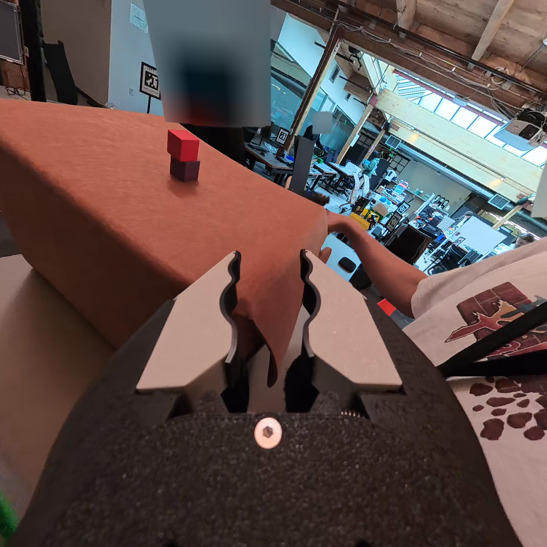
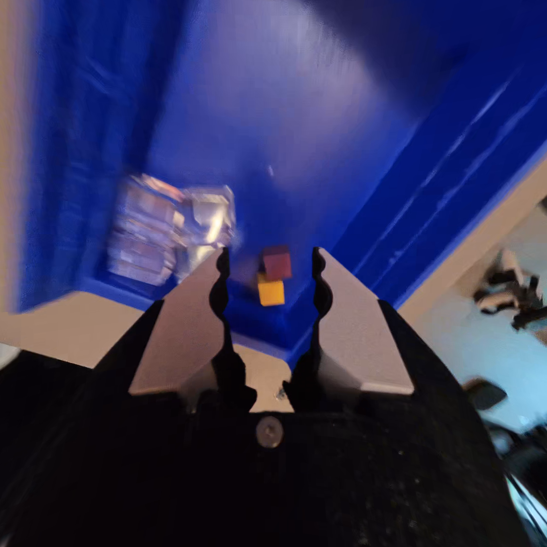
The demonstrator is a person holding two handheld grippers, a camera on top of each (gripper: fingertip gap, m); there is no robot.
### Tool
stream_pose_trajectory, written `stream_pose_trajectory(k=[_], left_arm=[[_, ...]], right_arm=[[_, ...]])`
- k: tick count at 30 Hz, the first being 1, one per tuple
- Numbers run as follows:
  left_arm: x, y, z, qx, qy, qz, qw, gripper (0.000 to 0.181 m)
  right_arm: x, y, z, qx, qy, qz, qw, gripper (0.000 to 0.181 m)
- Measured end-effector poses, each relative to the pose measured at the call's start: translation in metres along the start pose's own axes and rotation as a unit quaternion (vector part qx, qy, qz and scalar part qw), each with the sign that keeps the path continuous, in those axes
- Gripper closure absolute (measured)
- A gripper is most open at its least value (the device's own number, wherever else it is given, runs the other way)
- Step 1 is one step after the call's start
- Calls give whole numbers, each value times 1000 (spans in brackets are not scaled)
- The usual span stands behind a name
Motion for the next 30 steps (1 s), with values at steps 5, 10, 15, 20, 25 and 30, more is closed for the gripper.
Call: stream_pose_trajectory(k=[5, 10, 15, 20, 25, 30], left_arm=[[-3, -14, -5, -3, -2, 7, 1000, 140], [-7, -36, -2, 9, -1, 25, 1000, 140], [-6, -63, -6, -6, 8, 39, 999, 140], [-3, -88, -14, -23, 5, 47, 999, 140], [-6, -103, -21, -28, -10, 65, 997, 140], [-9, -99, -25, -24, -11, 65, 998, 140]], right_arm=[[-154, -192, -119, -95, -73, 389, 913, 120], [-228, -305, -278, -240, -205, 519, 794, 122], [-278, -255, -333, -183, -304, 408, 841, 119], [-305, -238, -352, -188, -324, 377, 847, 133], [-308, -248, -349, -199, -335, 392, 833, 154], [-274, -318, -294, -180, -282, 495, 802, 155]])
Point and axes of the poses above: each gripper's, where its closed fingertips meet, y out along the fingers, x out of its underside, z = x × y across the jaws, the point moved 1 cm from there along -y, back along the fingers, and after that the axes turned 1 degree about -y, right-handed, at the moved point
